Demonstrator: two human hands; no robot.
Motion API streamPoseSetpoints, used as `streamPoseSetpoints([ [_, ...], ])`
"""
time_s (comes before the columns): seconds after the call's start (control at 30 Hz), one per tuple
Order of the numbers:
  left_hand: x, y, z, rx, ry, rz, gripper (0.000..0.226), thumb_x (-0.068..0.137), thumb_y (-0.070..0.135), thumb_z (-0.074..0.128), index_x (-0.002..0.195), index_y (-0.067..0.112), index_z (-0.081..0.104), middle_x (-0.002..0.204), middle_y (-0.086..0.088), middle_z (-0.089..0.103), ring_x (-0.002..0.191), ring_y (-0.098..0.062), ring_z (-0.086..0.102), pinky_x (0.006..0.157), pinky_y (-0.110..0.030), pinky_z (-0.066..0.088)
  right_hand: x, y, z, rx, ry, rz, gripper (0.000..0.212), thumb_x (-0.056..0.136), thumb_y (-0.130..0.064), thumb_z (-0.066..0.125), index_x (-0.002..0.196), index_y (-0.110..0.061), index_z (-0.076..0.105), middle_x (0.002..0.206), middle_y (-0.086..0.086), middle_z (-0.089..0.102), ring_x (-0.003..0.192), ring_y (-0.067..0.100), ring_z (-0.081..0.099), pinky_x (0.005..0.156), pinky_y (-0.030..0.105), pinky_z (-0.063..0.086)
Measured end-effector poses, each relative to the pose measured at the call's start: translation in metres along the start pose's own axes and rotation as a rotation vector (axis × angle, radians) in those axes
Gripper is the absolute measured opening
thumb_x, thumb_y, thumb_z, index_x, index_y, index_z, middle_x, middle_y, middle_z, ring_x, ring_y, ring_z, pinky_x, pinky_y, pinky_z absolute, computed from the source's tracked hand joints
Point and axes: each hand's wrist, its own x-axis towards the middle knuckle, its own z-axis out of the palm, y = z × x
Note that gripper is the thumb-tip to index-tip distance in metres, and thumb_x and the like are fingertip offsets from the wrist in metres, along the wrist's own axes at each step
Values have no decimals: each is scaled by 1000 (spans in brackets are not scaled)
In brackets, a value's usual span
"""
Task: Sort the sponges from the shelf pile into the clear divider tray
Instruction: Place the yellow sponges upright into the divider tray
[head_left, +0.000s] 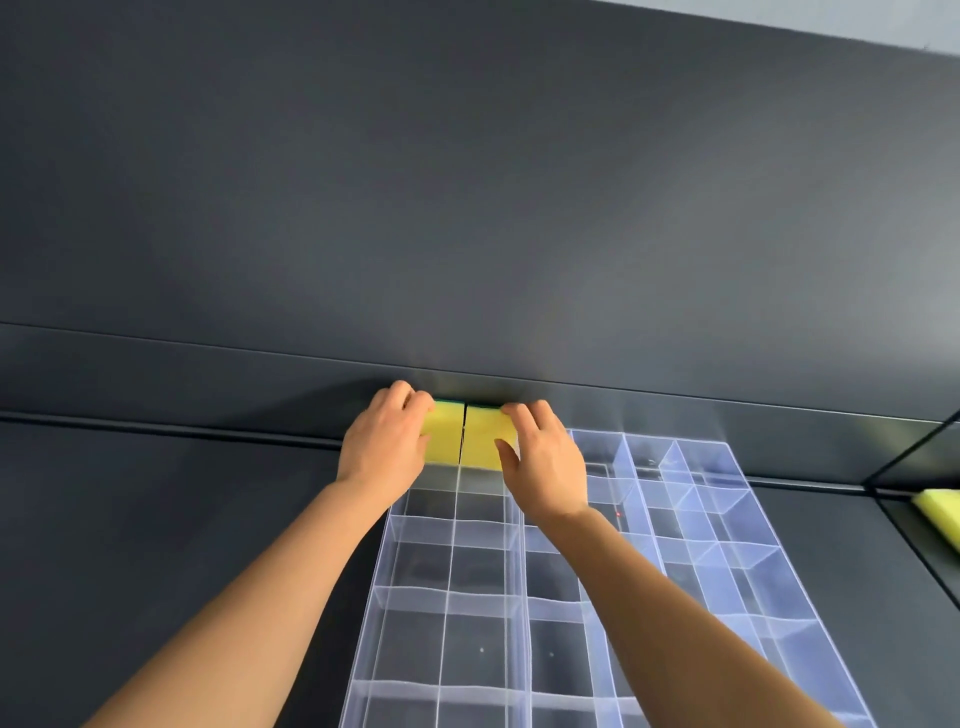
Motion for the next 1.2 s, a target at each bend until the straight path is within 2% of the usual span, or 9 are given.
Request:
streamPoseSetpoints([
  [0.1,-7,9,-8,70,32,50,36,67,15,80,99,9,64,98,-8,58,87,-30,56,61,-38,50,-9,2,-12,-42,1,-17,29,77,-12,72,104,-8,61,93,11,61,79,33,59,53,36,51],
  [0.27,-18,46,-20,199,80,201,38,55,15,86,87,11,67,93,-5,64,85,-28,61,63,-37,50,-32,24,-45,-164,-1,-25,28,69,-17,77,94,-12,65,86,6,63,75,31,59,60,36,50],
  [0.4,-33,99,-15,215,71,313,30,56,10,83,81,12,66,87,-3,65,86,-26,62,67,-34,52,-70,56,-84,-232,-12,-7,32,63,-21,82,91,-13,68,85,5,66,75,31,61,62,36,51],
  [0.57,-59,180,-4,156,56,375,37,50,11,86,83,12,68,84,-3,67,79,-25,64,62,-34,54,-127,105,-145,-286,-14,46,37,56,-23,85,89,-15,69,83,4,67,75,29,63,62,34,52],
  [0.8,-98,298,17,91,42,455,41,45,1,85,83,11,71,82,-3,69,74,-25,65,62,-33,54,-210,179,-226,-315,-53,187,33,76,-23,70,108,-13,64,102,9,63,99,33,55,81,39,44],
  [0.97,-120,370,33,47,7,508,33,51,3,84,79,11,70,80,-3,69,73,-25,65,59,-35,53,-261,229,-269,-338,-110,265,38,89,-30,57,125,-19,51,123,3,53,117,25,43,95,34,35],
  [1.03,-124,396,41,33,-9,518,32,55,4,84,83,11,70,83,-3,69,77,-25,65,60,-35,53,-278,248,-283,-354,-110,301,39,90,-32,55,126,-20,50,122,1,52,118,24,42,95,32,34],
  [1.2,-122,451,62,6,-60,573,30,60,4,80,87,12,71,86,-2,69,82,-23,64,63,-34,52,-303,293,-308,-400,-132,429,31,86,-30,57,114,-16,53,116,2,52,111,25,45,90,33,37],
])
